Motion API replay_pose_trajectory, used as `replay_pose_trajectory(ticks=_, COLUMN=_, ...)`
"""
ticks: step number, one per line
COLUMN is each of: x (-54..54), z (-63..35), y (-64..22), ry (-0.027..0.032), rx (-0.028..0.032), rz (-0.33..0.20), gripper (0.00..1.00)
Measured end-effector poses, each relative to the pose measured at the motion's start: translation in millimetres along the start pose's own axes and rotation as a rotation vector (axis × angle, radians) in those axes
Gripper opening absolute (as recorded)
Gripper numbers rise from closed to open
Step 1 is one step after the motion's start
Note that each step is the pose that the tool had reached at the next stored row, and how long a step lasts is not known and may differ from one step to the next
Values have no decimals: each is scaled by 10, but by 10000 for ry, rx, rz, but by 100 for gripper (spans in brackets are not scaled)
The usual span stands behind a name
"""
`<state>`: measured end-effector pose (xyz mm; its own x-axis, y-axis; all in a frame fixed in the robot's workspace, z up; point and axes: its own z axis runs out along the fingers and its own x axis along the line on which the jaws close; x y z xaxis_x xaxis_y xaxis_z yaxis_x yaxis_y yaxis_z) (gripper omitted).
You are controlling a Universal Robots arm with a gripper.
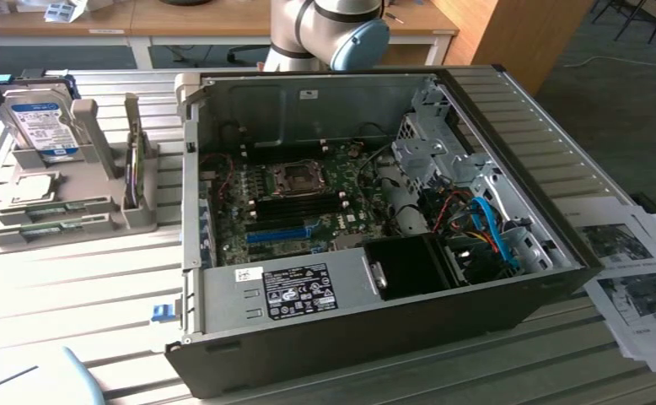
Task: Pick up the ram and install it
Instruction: 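Pick up the ram and move it above insertion slot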
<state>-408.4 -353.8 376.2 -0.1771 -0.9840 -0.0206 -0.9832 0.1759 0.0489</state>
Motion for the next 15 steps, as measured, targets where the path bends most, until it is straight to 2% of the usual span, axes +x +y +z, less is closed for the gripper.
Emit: replay_pose_trajectory(ticks=15, x=0, z=0, y=0, ry=84, rx=-35, rz=-1714, gripper=9)
